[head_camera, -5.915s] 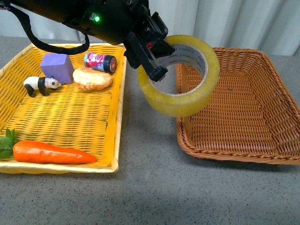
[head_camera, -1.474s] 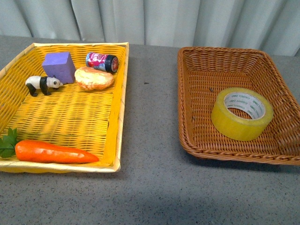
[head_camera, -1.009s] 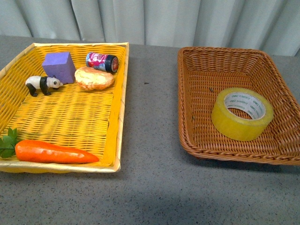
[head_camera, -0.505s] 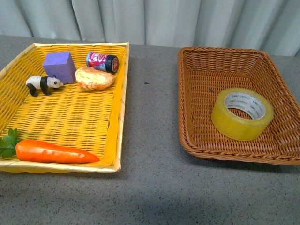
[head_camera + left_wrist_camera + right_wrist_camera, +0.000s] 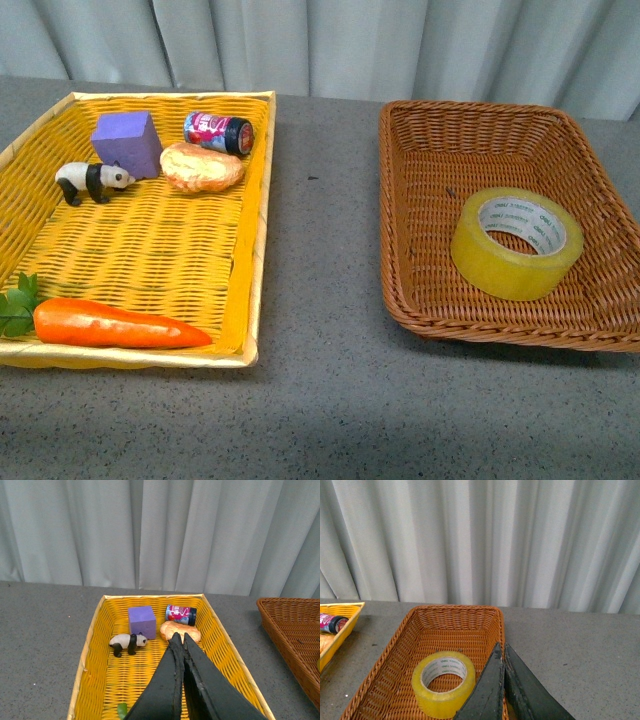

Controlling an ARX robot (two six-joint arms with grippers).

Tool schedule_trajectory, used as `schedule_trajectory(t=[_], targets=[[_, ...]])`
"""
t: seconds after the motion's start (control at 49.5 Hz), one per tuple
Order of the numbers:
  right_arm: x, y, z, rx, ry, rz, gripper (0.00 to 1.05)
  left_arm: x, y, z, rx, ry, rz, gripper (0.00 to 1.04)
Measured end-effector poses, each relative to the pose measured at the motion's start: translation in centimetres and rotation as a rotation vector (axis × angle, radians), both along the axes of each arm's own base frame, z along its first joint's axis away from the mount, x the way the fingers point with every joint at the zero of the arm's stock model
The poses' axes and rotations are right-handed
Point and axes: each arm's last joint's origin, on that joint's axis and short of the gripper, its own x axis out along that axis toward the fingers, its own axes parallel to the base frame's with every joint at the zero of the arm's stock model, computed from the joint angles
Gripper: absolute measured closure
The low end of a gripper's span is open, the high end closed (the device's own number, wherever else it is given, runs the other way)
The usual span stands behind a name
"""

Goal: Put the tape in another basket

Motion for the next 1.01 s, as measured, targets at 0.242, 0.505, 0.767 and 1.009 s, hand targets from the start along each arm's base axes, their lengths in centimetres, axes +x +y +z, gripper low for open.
schedule_trajectory(t=[0.242,0.505,0.767,1.009], targets=[[-0.6,0.0,0.0,0.000,-0.002,0.000,1.04,-0.6,0.0,0.0,0.000,-0.002,0.000,1.01],[-1.0,0.0,0.0,0.000,-0.002,0.000,1.04,-1.1,0.0,0.0,0.000,-0.002,0.000,1.01],[-2.3,0.0,-0.3,0.000,0.003,0.004,1.04,-2.4,0.0,-0.3,0.000,0.006,0.000,1.01],[-2.3,0.0,-0.3,-0.001,0.003,0.003,0.91,-2.4,0.0,-0.3,0.000,0.005,0.000,0.87]])
